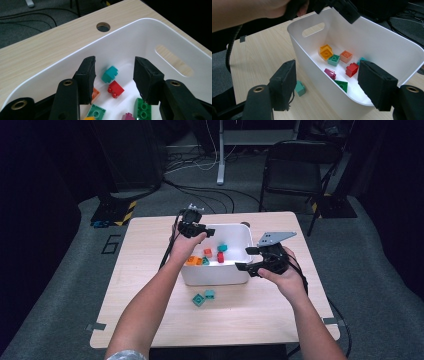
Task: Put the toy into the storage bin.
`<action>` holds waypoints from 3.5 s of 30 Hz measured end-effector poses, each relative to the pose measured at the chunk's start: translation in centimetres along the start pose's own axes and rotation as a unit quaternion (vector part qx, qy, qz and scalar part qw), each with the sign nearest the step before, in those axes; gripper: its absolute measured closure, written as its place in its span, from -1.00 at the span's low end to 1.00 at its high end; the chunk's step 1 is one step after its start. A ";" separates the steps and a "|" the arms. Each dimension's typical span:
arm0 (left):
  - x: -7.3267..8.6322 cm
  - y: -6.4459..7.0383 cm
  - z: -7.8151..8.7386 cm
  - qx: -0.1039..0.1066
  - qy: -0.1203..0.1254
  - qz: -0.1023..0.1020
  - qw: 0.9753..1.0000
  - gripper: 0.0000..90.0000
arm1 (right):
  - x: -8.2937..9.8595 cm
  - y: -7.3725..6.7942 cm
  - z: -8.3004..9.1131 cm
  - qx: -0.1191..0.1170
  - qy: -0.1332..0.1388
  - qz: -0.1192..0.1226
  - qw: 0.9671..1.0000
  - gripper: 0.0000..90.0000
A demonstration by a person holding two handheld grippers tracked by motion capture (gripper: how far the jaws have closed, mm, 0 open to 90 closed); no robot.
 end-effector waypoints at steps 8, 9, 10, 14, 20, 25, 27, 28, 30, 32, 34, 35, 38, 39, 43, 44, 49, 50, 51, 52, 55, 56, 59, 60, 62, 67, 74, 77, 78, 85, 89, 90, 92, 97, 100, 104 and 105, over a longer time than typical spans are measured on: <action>1.1 1.0 5.0 0.023 0.008 -0.032 0.999 0.12 | 0.0 -0.2 -0.4 -0.003 -0.006 0.003 1.000 -0.32; 1.4 1.0 5.6 0.024 0.007 -0.034 0.999 0.11 | 0.0 -0.2 -0.4 -0.002 -0.007 0.004 1.000 -0.32; 1.7 1.1 6.2 0.026 0.009 -0.033 0.999 0.10 | 0.1 -0.2 -0.5 -0.003 -0.008 0.004 1.000 -0.32; 3.1 1.5 8.3 0.038 0.018 -0.038 0.998 0.08 | 0.1 -0.2 -0.6 -0.003 -0.011 0.002 1.000 -0.32; 5.1 2.5 10.3 0.054 0.024 -0.047 0.997 0.08 | 0.1 -0.4 -0.9 -0.006 -0.013 0.009 1.000 -0.32; 6.7 3.0 11.7 0.059 0.029 -0.051 0.997 0.07 | 0.1 -0.4 -1.0 -0.006 -0.013 0.009 1.000 -0.32; 7.5 3.1 12.1 0.058 0.035 -0.050 0.996 0.07 | 0.1 -0.4 -1.0 -0.006 -0.012 0.008 1.000 -0.32; 7.9 3.2 12.1 0.060 0.034 -0.050 0.996 0.07 | 0.1 -0.4 -1.0 -0.006 -0.012 0.010 1.000 -0.32; 8.8 3.3 12.2 0.059 0.034 -0.052 0.996 0.07 | 0.1 -0.4 -1.0 -0.005 -0.013 0.008 1.000 -0.32; 10.1 3.5 12.3 0.055 0.039 -0.055 0.996 0.06 | 0.1 -0.4 -1.0 -0.005 -0.014 0.010 1.000 -0.32; 11.1 3.4 12.2 0.053 0.037 -0.051 0.997 0.06 | 0.1 -0.5 -1.0 -0.005 -0.014 0.008 1.000 -0.32; 11.7 3.4 12.0 0.054 0.037 -0.048 0.997 0.06 | 0.1 -0.5 -1.0 -0.005 -0.014 0.009 1.000 -0.32; 13.1 3.1 11.5 0.048 0.035 -0.040 0.997 0.06 | 0.1 -0.4 -1.0 -0.004 -0.014 0.009 1.000 -0.32; 13.7 3.0 11.1 0.047 0.032 -0.037 0.998 0.05 | 0.1 -0.4 -1.0 -0.004 -0.013 0.011 1.000 -0.32; 15.2 2.7 9.9 0.046 0.021 -0.035 0.998 0.04 | 0.1 -0.5 -1.0 -0.003 -0.013 0.008 1.000 -0.32; 15.5 2.7 9.6 0.042 0.020 -0.039 0.998 0.04 | 0.1 -0.6 -1.0 -0.004 -0.014 0.009 1.000 -0.32; 16.9 2.7 8.4 0.043 0.016 -0.027 0.999 0.04 | 0.1 -0.6 -1.0 -0.004 -0.014 0.009 1.000 -0.32; 17.1 2.7 8.1 0.043 0.015 -0.028 0.999 0.04 | 0.1 -0.6 -1.0 -0.004 -0.014 0.009 1.000 -0.32; 17.4 2.7 7.9 0.042 0.014 -0.030 0.999 0.04 | 0.1 -0.6 -1.0 -0.004 -0.014 0.009 1.000 -0.32; 17.6 2.7 7.7 0.041 0.012 -0.028 0.999 0.04 | 0.1 -0.6 -1.0 -0.004 -0.013 0.009 1.000 -0.32; 18.3 2.6 7.0 0.041 0.009 -0.021 0.999 0.04 | 0.1 -0.5 -1.0 -0.004 -0.013 0.009 1.000 -0.32; 18.5 2.6 6.8 0.041 0.007 -0.021 0.999 0.04 | 0.1 -0.5 -1.0 -0.004 -0.014 0.009 1.000 -0.32; 19.0 2.4 6.1 0.035 0.003 -0.021 0.999 0.04 | 0.2 -0.4 -1.1 -0.004 -0.014 0.009 1.000 -0.32; 19.2 2.3 5.8 0.035 0.003 -0.018 0.999 0.04 | 0.2 -0.5 -1.1 -0.004 -0.015 0.008 1.000 -0.32; 19.5 2.2 5.4 0.036 0.001 -0.013 0.999 0.04 | 0.2 -0.5 -1.1 -0.004 -0.015 0.010 1.000 -0.32; 20.3 2.2 4.2 0.031 0.001 -0.017 0.999 0.02 | 0.2 -0.5 -1.1 -0.004 -0.016 0.010 1.000 -0.32; 21.2 2.3 2.8 0.037 -0.012 -0.011 0.999 0.01 | 0.2 -0.5 -1.2 -0.005 -0.016 0.008 1.000 -0.32; 21.5 2.5 2.4 0.038 -0.025 -0.018 0.999 0.01 | 0.2 -0.5 -1.2 -0.006 -0.017 0.009 1.000 -0.32; 21.5 2.6 2.3 0.038 -0.027 -0.020 0.999 0.01 | 0.2 -0.5 -1.2 -0.005 -0.017 0.009 1.000 -0.32; 21.8 2.7 1.4 0.042 -0.039 -0.019 0.998 0.02 | 0.3 -0.5 -1.3 -0.005 -0.018 0.009 1.000 -0.32; 22.0 2.9 1.2 0.044 -0.045 -0.023 0.998 0.04 | 0.3 -0.5 -1.3 -0.006 -0.019 0.009 1.000 -0.32; 22.0 2.9 1.2 0.044 -0.044 -0.027 0.998 0.04 | 0.3 -0.5 -1.3 -0.006 -0.019 0.009 1.000 -0.32; 22.0 3.1 1.3 0.045 -0.044 -0.028 0.998 0.05 | 0.3 -0.5 -1.3 -0.006 -0.020 0.007 1.000 -0.32; 21.9 3.4 1.5 0.048 -0.043 -0.026 0.998 0.03 | 0.3 -0.5 -1.3 -0.005 -0.018 0.006 1.000 -0.32; 21.8 3.6 1.8 0.052 -0.037 -0.025 0.998 -0.01 | 0.3 -0.5 -1.4 -0.006 -0.019 0.007 1.000 -0.32; 21.9 3.9 1.7 0.057 -0.047 -0.025 0.997 -0.12 | 0.3 -0.5 -1.4 -0.006 -0.020 0.007 1.000 -0.32; 22.1 4.0 1.6 0.057 -0.055 -0.029 0.996 -0.15 | 0.3 -0.4 -1.4 -0.006 -0.020 0.007 1.000 -0.32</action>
Point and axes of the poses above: each handheld gripper's, and its own axes: z roughly backward along the jaws, x roughly out of its underside, y roughly to its right, the point moved 2 cm from there along -z, roughly forward along the jaws, and after that the axes turned 4 degrees about z, right-handed, at the moved point
